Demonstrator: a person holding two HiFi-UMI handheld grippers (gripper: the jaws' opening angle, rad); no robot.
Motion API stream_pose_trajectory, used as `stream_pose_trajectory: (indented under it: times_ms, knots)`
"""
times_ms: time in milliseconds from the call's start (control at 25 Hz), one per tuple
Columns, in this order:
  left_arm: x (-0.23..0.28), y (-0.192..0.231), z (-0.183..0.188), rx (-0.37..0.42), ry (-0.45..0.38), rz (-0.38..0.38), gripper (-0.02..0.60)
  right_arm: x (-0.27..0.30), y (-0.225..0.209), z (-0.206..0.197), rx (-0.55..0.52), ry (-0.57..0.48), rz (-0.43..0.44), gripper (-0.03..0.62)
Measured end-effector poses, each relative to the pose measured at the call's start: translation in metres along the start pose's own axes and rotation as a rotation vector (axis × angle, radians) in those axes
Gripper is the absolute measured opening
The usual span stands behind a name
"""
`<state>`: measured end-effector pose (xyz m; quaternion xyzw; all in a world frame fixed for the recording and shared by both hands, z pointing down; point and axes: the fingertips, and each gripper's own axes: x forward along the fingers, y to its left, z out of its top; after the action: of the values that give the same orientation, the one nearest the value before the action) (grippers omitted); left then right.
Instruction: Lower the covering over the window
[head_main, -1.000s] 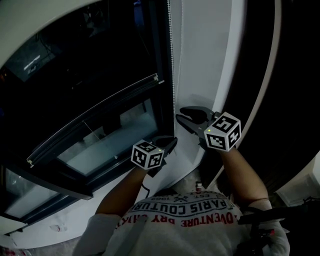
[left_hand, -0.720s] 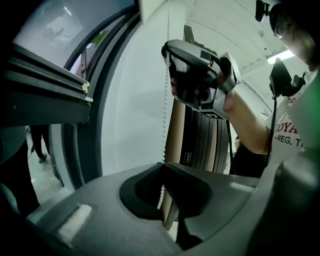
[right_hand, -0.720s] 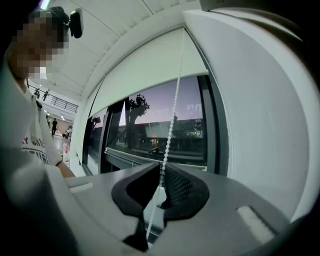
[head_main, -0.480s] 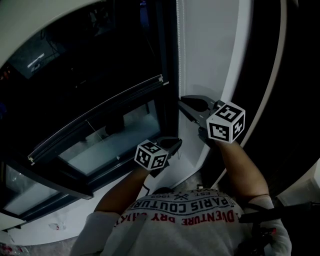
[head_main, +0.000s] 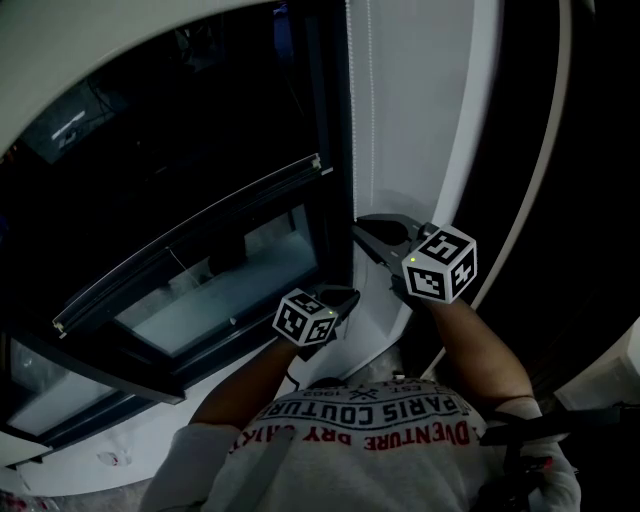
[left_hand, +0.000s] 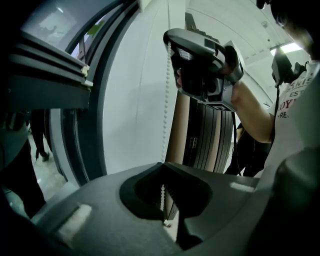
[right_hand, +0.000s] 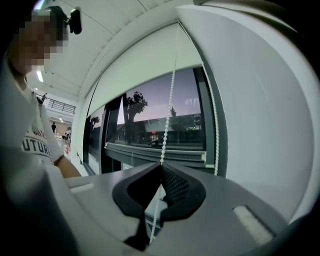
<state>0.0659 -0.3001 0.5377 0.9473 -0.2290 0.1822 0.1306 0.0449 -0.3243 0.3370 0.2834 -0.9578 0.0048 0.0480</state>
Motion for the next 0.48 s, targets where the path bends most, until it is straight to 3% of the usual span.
stream_pose_trajectory:
  times_ms: [320,480]
  knots:
    - [0.017,0.001,-0.064,-0.019,0.135,-0.02,0.009,0.007,0.004,-0.067,0.043,0.099,-0.008,0.002]
    - [0.019,-0.001,-0.085,-0.052,0.157,-0.022,0.009,0.01,0.009,-0.091,0.058,0.132,-0.001,0.002]
